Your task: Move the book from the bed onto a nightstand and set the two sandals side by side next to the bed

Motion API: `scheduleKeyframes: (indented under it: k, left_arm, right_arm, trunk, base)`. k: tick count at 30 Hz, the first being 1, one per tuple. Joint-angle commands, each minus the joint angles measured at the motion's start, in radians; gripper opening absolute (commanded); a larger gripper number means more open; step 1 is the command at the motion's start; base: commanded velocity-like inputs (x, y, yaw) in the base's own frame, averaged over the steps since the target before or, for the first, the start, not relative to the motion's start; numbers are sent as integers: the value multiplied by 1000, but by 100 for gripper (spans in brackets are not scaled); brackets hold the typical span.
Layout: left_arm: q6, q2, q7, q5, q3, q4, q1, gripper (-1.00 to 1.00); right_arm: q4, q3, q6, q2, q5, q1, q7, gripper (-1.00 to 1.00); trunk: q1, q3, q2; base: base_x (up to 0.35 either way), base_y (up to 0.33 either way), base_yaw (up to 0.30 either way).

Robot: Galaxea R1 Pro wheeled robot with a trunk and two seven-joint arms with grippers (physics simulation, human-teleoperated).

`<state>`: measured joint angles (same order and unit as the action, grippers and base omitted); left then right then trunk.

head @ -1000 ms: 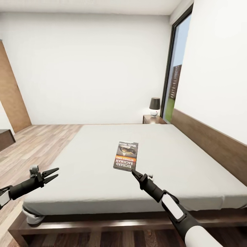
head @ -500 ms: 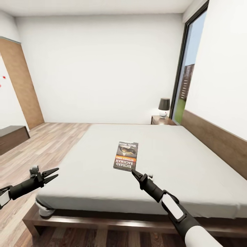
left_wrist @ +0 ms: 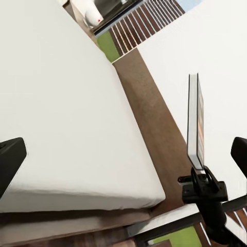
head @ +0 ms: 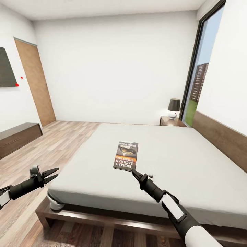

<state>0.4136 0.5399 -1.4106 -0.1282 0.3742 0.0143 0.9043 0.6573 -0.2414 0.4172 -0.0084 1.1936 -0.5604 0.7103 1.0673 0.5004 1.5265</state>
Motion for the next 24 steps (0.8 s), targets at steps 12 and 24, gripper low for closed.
scheduleKeyframes:
  k: [12,24]
  left_arm:
    - [8,0,0,-10,-9,0,1,100]
    - [8,0,3,-10,-9,0,1,100]
  right_arm:
    - [1,-2,8,-1,14,-1,0,-100]
    - [0,-2,8,-1,14,-1,0,-100]
  trunk:
    - [0,1,1]
    - [0,1,1]
  base:
    - [0,0,179]
    - [0,0,179]
